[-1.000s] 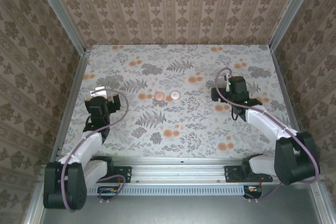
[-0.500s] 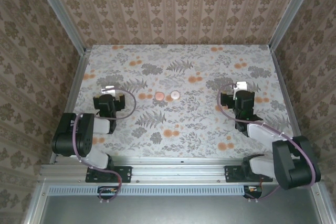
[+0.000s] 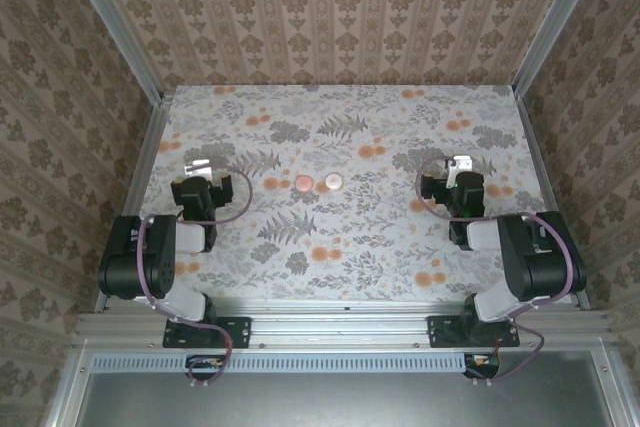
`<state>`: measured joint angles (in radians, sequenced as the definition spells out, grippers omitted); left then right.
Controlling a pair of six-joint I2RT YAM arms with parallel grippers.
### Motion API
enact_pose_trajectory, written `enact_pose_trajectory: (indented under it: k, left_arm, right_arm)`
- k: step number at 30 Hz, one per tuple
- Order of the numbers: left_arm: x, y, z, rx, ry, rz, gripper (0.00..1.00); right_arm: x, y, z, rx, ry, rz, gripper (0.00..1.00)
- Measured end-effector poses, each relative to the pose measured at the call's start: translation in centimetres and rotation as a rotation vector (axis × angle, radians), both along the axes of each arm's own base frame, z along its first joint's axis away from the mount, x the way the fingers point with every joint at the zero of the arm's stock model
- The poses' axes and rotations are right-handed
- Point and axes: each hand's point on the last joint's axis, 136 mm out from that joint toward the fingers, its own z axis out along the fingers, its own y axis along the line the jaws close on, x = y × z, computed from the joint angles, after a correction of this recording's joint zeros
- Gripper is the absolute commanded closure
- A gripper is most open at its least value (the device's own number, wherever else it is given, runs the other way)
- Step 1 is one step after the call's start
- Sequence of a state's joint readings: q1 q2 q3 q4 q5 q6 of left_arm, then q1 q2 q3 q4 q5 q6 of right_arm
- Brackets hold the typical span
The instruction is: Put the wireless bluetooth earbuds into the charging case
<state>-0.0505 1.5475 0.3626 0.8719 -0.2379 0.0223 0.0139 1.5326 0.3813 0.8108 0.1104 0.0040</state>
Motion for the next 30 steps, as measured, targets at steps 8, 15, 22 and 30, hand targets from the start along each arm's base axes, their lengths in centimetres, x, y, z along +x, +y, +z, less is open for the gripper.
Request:
enact_pose_trajectory:
  k: [8,15,22,30]
  left_arm:
    - [0.02,-0.10,-0.01,-0.002,0.000,-0.006,0.00]
    - [0.03,-0.23,-0.03,-0.005,0.001,-0.013,0.00]
    - [0.06,-0.43,-0.05,-0.009,0.001,-0.023,0.00]
    - [0.07,-0.50,-0.05,-0.011,0.001,-0.027,0.00]
  right_arm:
    - [0.59,0.65,0.78,0.029,-0.027,0.033,0.00]
    - [0.61,0.82,0.80,0.043,-0.028,0.038,0.00]
    - [0.62,0.88,0.81,0.045,-0.029,0.042,0.00]
    - [0.62,0.88,0.81,0.045,-0.029,0.042,0.00]
